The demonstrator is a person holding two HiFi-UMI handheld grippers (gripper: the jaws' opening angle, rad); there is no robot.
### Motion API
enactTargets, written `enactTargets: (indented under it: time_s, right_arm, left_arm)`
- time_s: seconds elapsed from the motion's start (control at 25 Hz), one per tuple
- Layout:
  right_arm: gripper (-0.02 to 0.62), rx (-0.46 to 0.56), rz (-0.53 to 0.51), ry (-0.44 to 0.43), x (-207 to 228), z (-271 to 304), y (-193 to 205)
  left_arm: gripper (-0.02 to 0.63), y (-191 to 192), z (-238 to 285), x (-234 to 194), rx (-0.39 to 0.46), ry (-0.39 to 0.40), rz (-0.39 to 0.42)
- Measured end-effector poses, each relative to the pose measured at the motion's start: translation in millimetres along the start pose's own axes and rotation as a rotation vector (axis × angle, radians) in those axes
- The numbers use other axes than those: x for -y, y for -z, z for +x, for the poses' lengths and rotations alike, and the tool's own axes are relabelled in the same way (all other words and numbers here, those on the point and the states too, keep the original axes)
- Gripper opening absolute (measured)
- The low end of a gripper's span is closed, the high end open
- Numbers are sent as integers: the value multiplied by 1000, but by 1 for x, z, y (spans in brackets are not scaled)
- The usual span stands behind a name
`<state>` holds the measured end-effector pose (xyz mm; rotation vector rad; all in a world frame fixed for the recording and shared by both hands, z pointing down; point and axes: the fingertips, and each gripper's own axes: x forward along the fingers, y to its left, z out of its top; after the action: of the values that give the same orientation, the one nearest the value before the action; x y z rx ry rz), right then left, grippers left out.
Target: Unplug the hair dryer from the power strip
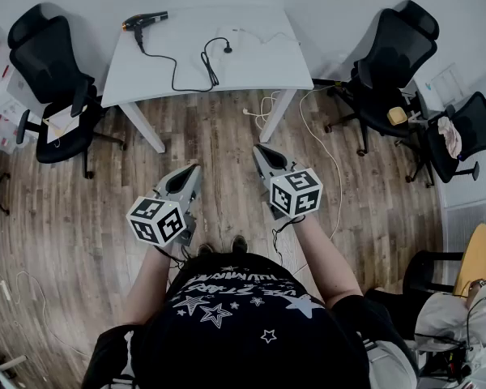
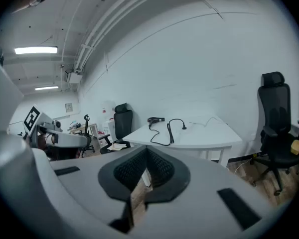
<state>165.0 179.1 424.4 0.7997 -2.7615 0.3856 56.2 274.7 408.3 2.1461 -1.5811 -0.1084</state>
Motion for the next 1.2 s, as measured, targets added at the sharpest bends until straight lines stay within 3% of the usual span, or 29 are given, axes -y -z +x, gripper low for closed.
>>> enactTargets:
  time_s: [0.6, 0.96, 1.2]
  right_arm:
    - [9, 5, 94, 42, 8, -26, 25]
    - [9, 45, 72, -19, 17, -23, 19]
    - [9, 15, 67, -57, 35, -21, 31]
  left_arm:
    - [8, 22, -8, -3, -13, -16, -39]
    - [8, 25, 6, 0, -5, -57, -45]
    - [8, 35, 15, 6, 0, -99, -44]
